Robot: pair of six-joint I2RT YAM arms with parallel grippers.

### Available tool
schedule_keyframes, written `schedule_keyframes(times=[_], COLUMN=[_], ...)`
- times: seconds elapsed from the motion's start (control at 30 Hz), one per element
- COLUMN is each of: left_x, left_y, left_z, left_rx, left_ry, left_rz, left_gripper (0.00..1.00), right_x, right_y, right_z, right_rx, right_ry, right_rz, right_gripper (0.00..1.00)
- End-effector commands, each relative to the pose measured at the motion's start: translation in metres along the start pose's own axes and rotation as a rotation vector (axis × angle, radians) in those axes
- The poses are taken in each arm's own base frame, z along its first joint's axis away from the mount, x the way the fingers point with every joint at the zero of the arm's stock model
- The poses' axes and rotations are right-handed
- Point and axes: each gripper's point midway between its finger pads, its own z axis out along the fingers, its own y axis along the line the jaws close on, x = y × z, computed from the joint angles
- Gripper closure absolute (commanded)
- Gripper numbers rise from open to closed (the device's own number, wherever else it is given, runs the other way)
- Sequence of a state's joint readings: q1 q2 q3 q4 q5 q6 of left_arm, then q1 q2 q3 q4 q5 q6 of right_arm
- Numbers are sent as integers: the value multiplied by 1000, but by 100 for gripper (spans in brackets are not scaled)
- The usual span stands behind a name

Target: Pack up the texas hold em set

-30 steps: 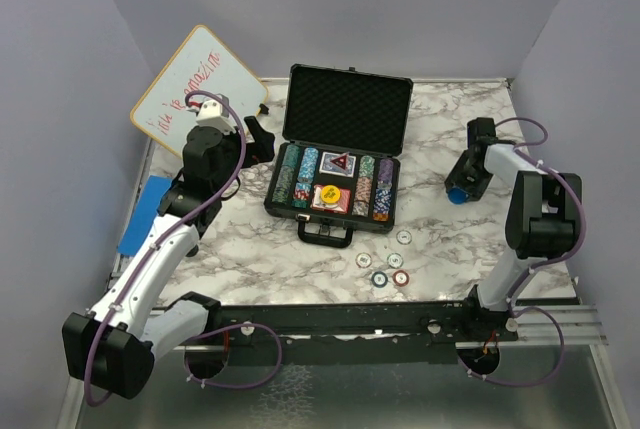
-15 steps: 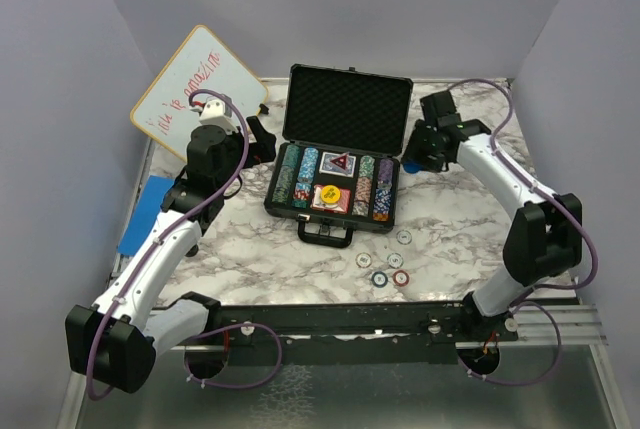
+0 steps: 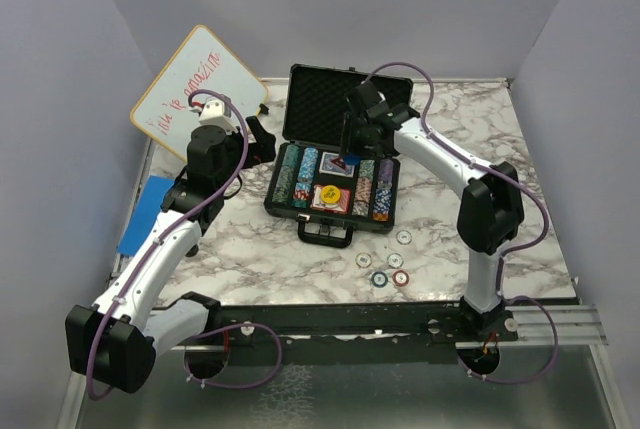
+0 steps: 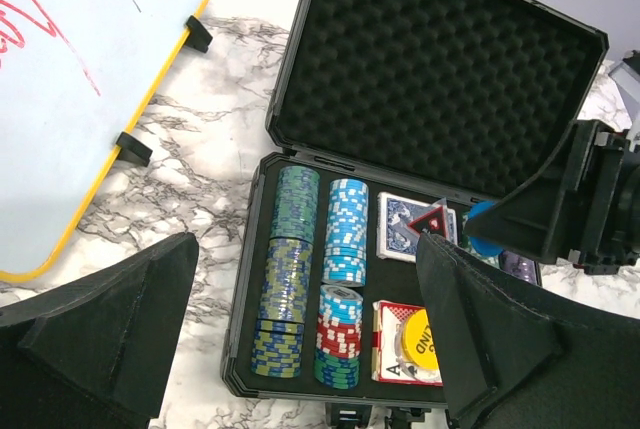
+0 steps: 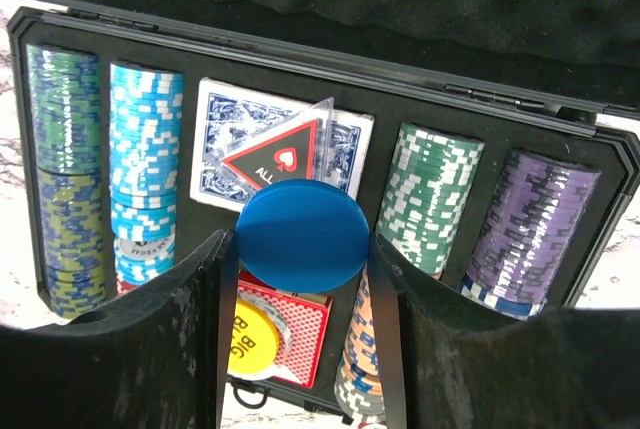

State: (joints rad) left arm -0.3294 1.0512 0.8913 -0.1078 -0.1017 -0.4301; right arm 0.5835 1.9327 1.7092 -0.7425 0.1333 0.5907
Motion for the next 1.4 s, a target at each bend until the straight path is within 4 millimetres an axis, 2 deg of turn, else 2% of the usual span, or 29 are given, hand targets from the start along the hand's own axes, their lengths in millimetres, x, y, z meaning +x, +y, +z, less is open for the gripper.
schedule_keyframes(times=[0.0, 0.27, 0.63, 0.83, 0.97, 1.13, 1.2, 1.3, 1.37], left_x=[5, 4, 5, 5, 4, 2, 2, 2, 2], left_y=[8, 7, 8, 8, 7, 6, 6, 5, 4], left_z=[-3, -2, -1, -1, -1, -1, -2, -1, 0], left_rx=[-37, -36, -39, -40, -36, -32, -31, -28, -23], left_ry=[9, 6, 7, 8, 6, 2, 1, 2, 6], left_rz=[-7, -9, -5, -4, -4, -2, -2, -3, -3], left_gripper=[1, 1, 1, 1, 1, 1, 1, 1, 1], right_x=[-1, 6, 20, 15, 3, -12, -11, 0, 15], right_y=[-2, 14, 23, 29, 31, 22, 10, -17, -35], right_z=[7, 30, 43, 38, 23, -15, -31, -58, -68], right_rx=[42, 41, 24, -9, -15, -9, 13, 63, 91], right_ry=[9, 51, 101, 91, 47, -50, -87, -123, -122], right_rz=[-47, -117, -161, -169, -160, -127, -117, -92, -79], right_gripper=[48, 47, 45, 31, 27, 27, 27, 27, 27])
